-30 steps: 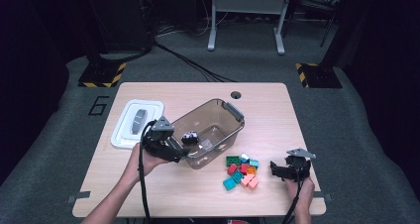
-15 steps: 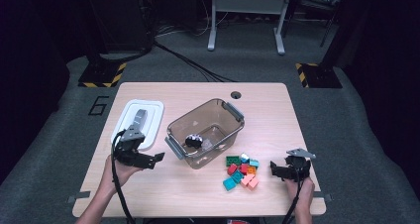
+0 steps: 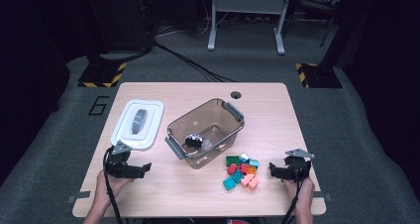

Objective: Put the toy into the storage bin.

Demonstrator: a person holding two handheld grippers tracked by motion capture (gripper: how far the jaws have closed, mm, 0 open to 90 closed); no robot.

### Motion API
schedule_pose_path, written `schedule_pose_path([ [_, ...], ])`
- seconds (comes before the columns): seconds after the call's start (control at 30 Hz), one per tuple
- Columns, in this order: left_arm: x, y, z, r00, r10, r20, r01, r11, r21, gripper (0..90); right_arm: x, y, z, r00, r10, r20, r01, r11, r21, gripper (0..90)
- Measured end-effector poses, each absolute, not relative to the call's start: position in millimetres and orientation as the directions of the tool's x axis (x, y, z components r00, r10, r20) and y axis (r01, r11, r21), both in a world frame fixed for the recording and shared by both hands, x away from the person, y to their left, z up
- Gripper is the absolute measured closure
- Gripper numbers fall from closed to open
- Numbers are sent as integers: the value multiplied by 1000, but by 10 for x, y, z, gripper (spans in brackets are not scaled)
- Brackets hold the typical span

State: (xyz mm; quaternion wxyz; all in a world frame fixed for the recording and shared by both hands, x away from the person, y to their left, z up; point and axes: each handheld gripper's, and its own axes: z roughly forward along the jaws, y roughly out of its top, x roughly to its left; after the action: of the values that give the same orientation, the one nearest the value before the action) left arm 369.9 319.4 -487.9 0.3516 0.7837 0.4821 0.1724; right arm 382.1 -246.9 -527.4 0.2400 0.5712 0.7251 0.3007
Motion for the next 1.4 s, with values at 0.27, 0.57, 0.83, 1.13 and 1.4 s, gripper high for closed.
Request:
schedule_pose_path([
  [0.27, 3711, 3233, -5060, 464, 886, -23, 639, -317, 701, 0, 3703, -2425, -5250, -264, 963, 47, 682, 152, 716, 0],
  [0.57, 3723, 3227, -5225, 480, 877, 14, 636, -359, 683, 0, 3470, -2316, -5091, -353, 932, 83, 657, 184, 731, 0],
  [0.83, 3713, 3250, -5308, 454, 891, 4, 624, -322, 712, 0, 3311, -2144, -4987, -440, 895, 72, 644, 259, 720, 0],
  [1.13, 3748, 3220, -5322, 437, 899, -5, 621, -298, 725, 0, 3159, -1839, -4958, -530, 846, 61, 621, 338, 707, 0],
  [1.4, 3764, 3216, -5311, 453, 892, 12, 619, -324, 716, 0, 3120, -1739, -5033, -563, 826, 26, 590, 379, 713, 168],
])
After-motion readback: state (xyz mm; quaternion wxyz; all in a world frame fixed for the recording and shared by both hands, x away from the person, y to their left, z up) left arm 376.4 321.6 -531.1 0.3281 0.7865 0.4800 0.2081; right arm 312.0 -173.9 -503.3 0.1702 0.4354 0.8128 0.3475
